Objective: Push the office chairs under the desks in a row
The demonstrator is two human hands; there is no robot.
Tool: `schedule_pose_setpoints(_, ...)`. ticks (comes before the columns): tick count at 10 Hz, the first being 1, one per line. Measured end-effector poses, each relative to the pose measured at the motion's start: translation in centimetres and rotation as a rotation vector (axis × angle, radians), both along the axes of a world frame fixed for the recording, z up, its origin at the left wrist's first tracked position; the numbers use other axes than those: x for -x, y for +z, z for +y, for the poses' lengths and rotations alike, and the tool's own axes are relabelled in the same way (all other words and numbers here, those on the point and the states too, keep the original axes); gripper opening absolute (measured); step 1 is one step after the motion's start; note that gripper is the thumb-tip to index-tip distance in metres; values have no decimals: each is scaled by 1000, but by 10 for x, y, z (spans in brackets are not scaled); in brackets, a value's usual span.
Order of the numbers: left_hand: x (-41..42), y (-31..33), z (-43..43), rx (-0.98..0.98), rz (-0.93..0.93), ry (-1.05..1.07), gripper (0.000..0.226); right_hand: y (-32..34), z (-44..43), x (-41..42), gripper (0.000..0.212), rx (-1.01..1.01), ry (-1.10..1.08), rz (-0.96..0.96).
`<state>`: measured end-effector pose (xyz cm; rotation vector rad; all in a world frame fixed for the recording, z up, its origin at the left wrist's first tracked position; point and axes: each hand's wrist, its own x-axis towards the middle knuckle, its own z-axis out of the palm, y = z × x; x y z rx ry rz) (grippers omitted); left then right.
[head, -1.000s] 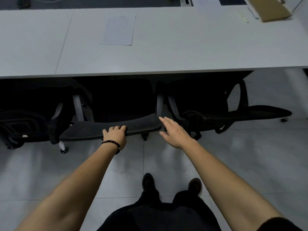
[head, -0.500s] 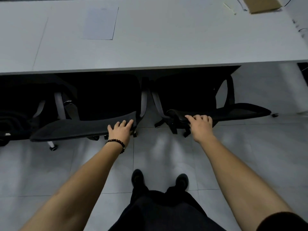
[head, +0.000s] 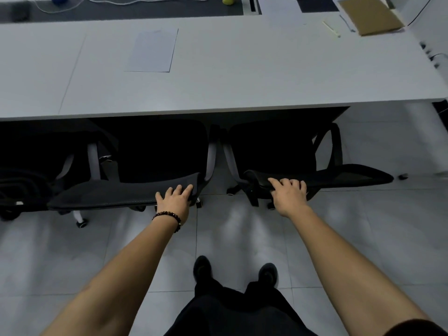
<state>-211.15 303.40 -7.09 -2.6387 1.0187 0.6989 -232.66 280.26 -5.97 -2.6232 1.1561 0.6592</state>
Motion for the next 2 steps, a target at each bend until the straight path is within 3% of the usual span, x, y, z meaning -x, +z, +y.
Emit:
schedule_pose_setpoints(1,4,12,7,28,9,-23,56,33,-3,-5,55,-228,-63,-117)
schedule_pose_setpoints(2,13,19,23,103,5,-15,59,95,-12,-6,48,-443,-236,-618)
